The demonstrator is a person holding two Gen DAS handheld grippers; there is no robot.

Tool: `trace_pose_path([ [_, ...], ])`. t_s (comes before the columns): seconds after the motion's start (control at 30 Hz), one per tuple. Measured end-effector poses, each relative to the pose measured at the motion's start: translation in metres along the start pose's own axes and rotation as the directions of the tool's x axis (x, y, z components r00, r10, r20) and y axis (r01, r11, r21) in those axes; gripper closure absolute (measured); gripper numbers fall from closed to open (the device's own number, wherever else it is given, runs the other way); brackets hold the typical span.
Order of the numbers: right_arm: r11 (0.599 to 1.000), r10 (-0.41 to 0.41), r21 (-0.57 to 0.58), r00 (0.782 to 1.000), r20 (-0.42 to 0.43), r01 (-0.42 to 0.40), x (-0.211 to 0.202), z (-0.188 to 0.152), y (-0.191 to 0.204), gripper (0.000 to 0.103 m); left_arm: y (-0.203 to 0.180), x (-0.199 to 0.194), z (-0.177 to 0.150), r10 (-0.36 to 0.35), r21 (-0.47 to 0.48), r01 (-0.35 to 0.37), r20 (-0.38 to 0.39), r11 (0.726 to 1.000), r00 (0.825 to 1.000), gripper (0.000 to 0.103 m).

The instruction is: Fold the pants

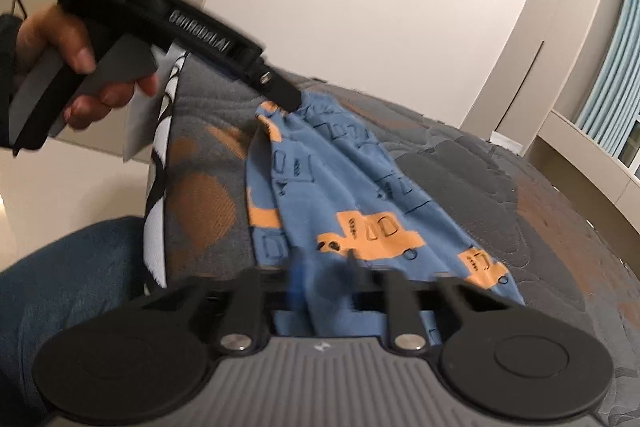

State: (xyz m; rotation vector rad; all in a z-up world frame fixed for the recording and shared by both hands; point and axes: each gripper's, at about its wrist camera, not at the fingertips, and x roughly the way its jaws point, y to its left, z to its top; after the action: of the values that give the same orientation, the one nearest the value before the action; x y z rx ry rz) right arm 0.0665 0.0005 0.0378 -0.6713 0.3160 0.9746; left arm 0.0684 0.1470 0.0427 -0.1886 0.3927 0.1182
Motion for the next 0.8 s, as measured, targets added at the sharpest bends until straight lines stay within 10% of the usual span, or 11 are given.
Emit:
trace_pose_path([
  [0.47, 0.997, 0.055, 0.054, 0.998, 0.015, -0.056, -0.014, -0.009, 0.005, 0.098, -0.014, 0.028, 0.005, 0.039, 0.054, -0.037, -0.032, 0.998, 0.999, 0.001],
  [0.6, 0.988, 0.009, 0.156, 0.997, 0.079, -0.021, -0.034, -0.012, -0.007, 0.047, -0.027, 0.040, -0.008, 0.066, 0.152, -0.051, -0.093, 0.987, 0.994, 0.001],
  [0.8, 0.872, -0.221, 0.448, 0.975, -0.001, 0.198, -0.064, -0.052, -0.042, 0.031, -0.031, 0.045, -0.020, 0.110, 0.200, -0.080, -0.141, 0.976, 0.984, 0.001],
])
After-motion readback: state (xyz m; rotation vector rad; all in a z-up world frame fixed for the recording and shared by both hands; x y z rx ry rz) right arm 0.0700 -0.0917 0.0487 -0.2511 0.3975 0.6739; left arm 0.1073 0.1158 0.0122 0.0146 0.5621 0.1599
